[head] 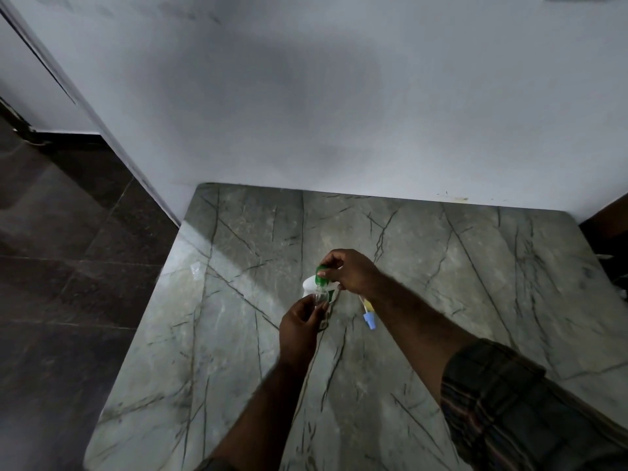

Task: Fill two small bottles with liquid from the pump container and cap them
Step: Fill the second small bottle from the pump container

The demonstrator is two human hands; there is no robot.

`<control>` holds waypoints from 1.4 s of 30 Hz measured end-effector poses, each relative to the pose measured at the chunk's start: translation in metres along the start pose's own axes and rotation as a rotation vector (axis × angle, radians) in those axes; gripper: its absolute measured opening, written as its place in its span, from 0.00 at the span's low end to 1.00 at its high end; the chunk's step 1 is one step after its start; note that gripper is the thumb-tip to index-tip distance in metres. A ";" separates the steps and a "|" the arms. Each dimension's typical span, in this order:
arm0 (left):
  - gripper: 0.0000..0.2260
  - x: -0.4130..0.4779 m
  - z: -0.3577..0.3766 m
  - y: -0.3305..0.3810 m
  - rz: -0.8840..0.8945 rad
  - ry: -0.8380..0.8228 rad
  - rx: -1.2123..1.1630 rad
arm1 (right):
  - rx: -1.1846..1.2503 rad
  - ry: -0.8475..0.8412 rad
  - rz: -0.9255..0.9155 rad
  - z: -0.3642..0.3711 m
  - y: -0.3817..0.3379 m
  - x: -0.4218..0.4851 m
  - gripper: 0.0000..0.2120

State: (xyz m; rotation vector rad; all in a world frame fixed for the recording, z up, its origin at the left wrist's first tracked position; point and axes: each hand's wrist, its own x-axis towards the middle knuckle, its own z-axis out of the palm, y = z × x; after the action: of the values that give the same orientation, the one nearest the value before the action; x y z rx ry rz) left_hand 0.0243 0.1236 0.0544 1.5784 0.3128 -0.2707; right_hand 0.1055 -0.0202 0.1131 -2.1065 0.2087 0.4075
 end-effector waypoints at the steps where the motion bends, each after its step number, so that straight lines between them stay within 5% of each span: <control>1: 0.11 0.000 0.000 -0.001 -0.011 -0.001 -0.005 | -0.050 0.003 -0.017 0.001 0.001 0.000 0.11; 25: 0.19 0.009 -0.006 -0.006 -0.049 0.050 0.101 | -0.153 0.033 -0.042 0.002 -0.002 0.001 0.11; 42: 0.14 0.007 -0.006 -0.008 -0.004 0.026 0.153 | -0.221 0.038 -0.049 0.004 -0.006 0.002 0.10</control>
State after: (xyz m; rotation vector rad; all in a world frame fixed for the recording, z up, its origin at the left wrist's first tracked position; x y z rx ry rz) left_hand 0.0282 0.1302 0.0449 1.7338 0.3213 -0.2831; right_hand 0.1079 -0.0131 0.1150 -2.3332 0.1385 0.3761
